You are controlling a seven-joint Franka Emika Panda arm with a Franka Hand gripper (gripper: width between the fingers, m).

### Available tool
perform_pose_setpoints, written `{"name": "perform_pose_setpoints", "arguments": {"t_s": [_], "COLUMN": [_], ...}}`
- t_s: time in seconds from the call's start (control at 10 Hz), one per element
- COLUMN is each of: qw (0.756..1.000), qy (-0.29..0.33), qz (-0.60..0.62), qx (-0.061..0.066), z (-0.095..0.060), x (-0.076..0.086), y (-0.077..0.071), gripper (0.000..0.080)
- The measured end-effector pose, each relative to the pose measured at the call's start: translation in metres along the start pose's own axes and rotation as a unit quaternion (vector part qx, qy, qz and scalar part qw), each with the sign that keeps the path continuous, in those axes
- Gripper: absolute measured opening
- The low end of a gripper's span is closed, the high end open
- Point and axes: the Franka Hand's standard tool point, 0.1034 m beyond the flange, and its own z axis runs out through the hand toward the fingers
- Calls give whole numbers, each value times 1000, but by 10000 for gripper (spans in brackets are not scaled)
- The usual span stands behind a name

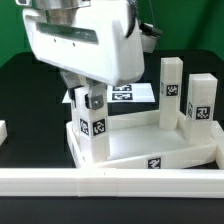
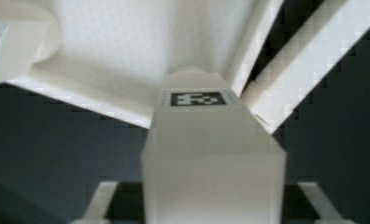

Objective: Assemble desk

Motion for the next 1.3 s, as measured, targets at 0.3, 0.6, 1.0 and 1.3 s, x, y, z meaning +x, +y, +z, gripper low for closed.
{"name": "perform_pose_setpoints", "arguments": {"t_s": [0.3, 0.6, 1.0, 1.3], "qw": [1000, 996, 955, 882], "qy": [-2, -9, -6, -6], "qz": [27, -84, -295, -470], "qx": [-2, -7, -20, -33], "z": [0, 1, 2, 2], "x": [0, -4, -15, -16], "y": [-1, 0, -7, -7], "gripper": [347, 621, 649, 649]}}
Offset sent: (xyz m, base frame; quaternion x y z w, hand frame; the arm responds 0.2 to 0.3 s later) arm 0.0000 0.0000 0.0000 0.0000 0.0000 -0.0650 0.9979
